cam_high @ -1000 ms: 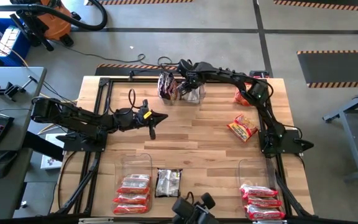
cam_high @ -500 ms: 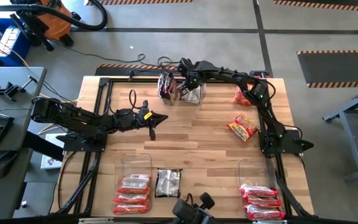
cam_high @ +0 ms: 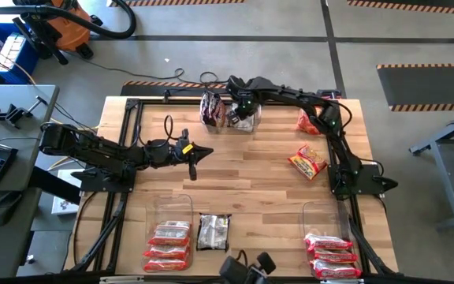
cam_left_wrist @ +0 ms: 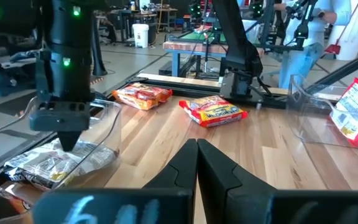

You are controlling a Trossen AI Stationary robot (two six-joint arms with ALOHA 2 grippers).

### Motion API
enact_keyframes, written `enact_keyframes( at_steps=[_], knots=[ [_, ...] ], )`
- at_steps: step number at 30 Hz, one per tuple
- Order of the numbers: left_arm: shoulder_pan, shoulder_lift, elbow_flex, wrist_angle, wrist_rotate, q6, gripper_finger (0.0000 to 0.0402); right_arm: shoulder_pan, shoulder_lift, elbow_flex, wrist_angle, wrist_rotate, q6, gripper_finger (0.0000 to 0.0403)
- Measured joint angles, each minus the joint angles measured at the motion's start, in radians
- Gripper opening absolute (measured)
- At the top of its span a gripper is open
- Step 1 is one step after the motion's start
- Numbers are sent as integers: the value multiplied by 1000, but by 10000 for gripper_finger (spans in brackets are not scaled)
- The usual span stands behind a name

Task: Sort Maruchan noodles
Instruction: Put the top black noodle pack into the top transparent bin

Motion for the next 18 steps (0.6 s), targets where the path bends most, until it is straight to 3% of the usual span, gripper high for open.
enact_keyframes(
  at_steps=[6,10,14,18],
  knots=[
    [-1,0,0,-13,0,-30,3,0,23,0,44,27,84,173],
    [-5,0,0,-31,0,-36,3,0,47,0,51,32,123,212],
    [-21,0,0,-30,0,-35,3,0,66,4,49,51,127,207],
    [-33,0,0,-29,0,-35,3,0,78,6,52,65,124,159]
  ],
)
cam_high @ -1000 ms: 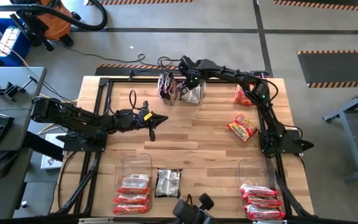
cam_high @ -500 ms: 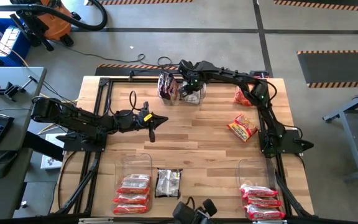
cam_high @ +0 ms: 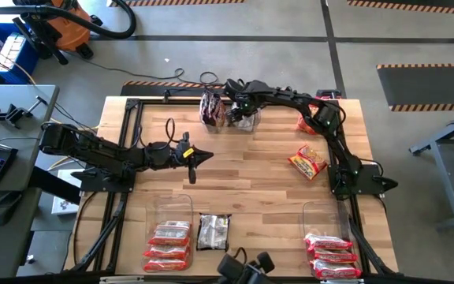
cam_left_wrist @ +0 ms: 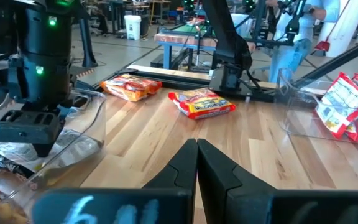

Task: Sort Maruchan noodles
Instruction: Put the top black noodle pack into the top transparent bin

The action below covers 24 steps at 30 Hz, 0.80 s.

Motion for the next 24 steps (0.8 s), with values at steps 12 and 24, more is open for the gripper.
enact_keyframes(
  at_steps=[12,24],
  knots=[
    [-13,0,0,0,0,0,3,13,4,-3,28,51,-49,10],
    [-21,0,0,0,-8,0,3,34,-50,-9,55,71,-112,0]
  ],
)
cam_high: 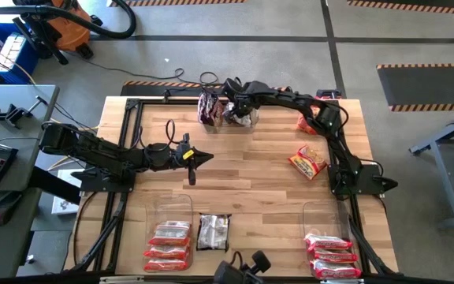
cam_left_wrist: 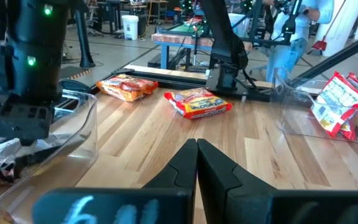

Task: Sort Maruchan noodles
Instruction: Put the top black noodle pack into the top transparent bin

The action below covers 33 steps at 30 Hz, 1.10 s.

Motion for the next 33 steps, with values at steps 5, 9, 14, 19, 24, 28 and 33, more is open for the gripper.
enact_keyframes(
  at_steps=[5,9,14,19,24,28,33],
  knots=[
    [-8,0,0,0,-2,0,3,12,-29,0,9,2,-21,0],
    [-12,0,0,2,-3,1,3,22,-50,0,18,3,-26,0],
    [-12,0,0,2,-4,0,3,36,-96,0,18,9,-43,0],
    [-12,0,0,2,-4,-8,3,57,-171,2,5,10,-51,0],
    [-24,0,0,2,-21,-8,3,102,-266,3,-42,24,-82,0],
    [-43,0,0,2,-53,0,3,165,-341,2,-155,98,-95,0],
    [-59,0,0,3,-62,2,3,257,-438,-201,-93,126,-66,1]
  ],
)
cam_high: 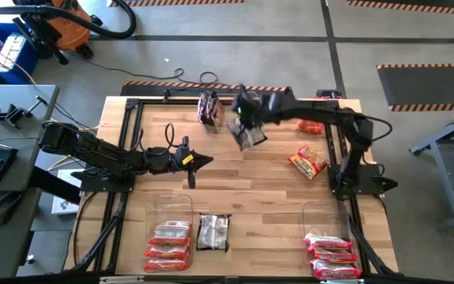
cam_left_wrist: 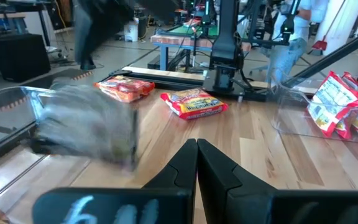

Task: Sort Maruchan noodles
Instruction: Put the top black noodle pack into the top transparent bin

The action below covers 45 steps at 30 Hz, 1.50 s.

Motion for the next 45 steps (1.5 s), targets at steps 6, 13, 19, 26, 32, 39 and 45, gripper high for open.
enact_keyframes(
  at_steps=[6,13,19,26,32,39,45],
  knots=[
    [-6,0,0,1,0,-1,3,113,-158,-408,355,-16,74,0],
    [-6,0,0,4,0,-75,3,186,-362,-684,488,32,151,0],
    [-10,20,0,-9,0,-105,16,174,-445,-949,714,27,150,20],
    [-18,110,17,5,1,-106,55,76,-438,-1147,1094,-84,28,126],
    [-17,187,88,5,37,-106,76,-27,-402,-1206,1222,-137,-28,231],
    [-17,210,138,2,44,-88,78,-106,-303,-1227,1378,-326,-59,263],
    [-16,209,145,2,44,-53,78,-120,-194,-1226,1502,-418,-34,239]
  ],
)
